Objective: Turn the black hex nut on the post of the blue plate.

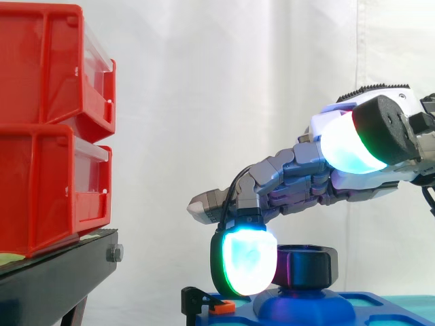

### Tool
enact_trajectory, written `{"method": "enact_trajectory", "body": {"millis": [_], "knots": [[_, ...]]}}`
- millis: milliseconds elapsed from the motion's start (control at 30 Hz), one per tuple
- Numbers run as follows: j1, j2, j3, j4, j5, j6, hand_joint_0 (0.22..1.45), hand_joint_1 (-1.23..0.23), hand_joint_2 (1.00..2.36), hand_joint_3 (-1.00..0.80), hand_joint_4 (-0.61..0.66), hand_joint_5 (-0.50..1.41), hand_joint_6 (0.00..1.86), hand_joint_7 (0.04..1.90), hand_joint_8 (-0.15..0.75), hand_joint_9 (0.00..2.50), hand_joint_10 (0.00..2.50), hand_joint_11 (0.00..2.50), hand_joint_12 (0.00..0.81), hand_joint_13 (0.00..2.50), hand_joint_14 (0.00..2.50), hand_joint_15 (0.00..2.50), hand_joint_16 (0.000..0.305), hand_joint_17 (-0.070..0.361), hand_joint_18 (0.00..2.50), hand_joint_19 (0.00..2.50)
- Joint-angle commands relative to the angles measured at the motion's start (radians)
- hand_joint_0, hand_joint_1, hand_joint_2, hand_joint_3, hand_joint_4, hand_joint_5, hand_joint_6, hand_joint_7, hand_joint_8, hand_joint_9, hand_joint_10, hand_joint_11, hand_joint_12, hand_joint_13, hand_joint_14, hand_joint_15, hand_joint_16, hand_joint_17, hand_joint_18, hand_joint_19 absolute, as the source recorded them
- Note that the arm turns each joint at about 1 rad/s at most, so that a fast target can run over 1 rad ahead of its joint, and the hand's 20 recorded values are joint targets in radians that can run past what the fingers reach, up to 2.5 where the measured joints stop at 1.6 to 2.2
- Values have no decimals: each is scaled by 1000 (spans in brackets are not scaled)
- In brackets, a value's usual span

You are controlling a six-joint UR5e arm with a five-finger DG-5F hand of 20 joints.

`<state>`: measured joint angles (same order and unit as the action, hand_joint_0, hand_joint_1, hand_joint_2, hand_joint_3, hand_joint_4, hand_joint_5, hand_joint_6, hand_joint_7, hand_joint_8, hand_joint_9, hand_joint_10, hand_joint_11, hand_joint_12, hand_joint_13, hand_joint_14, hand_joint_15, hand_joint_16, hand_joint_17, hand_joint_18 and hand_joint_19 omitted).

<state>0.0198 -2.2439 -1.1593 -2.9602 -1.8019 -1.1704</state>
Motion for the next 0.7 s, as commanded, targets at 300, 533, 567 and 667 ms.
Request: {"method": "enact_trajectory", "body": {"millis": [300, 533, 567, 667], "knots": [[-9, 1, 0, 33, -5, 0, 441, -119, 1000, -500, 338, -201, 503, 1020, 292, 37, 0, 0, 396, 0, 0, 18, 57, 128, 0, 280], [-20, 0, 0, 29, -25, 0, 441, -119, 1000, -500, 341, -202, 504, 1016, 292, 38, 0, 0, 396, 0, 0, 14, 57, 127, 0, 278], [-21, 0, 0, 29, -27, 0, 441, -119, 1000, -500, 337, -202, 504, 1015, 292, 38, 0, 0, 397, 0, 0, 14, 57, 127, 0, 278], [-31, 0, 0, 27, -36, -2, 442, -119, 1000, -500, 340, -202, 503, 1015, 293, 40, 0, 0, 396, 0, 0, 14, 57, 128, 0, 273]]}}
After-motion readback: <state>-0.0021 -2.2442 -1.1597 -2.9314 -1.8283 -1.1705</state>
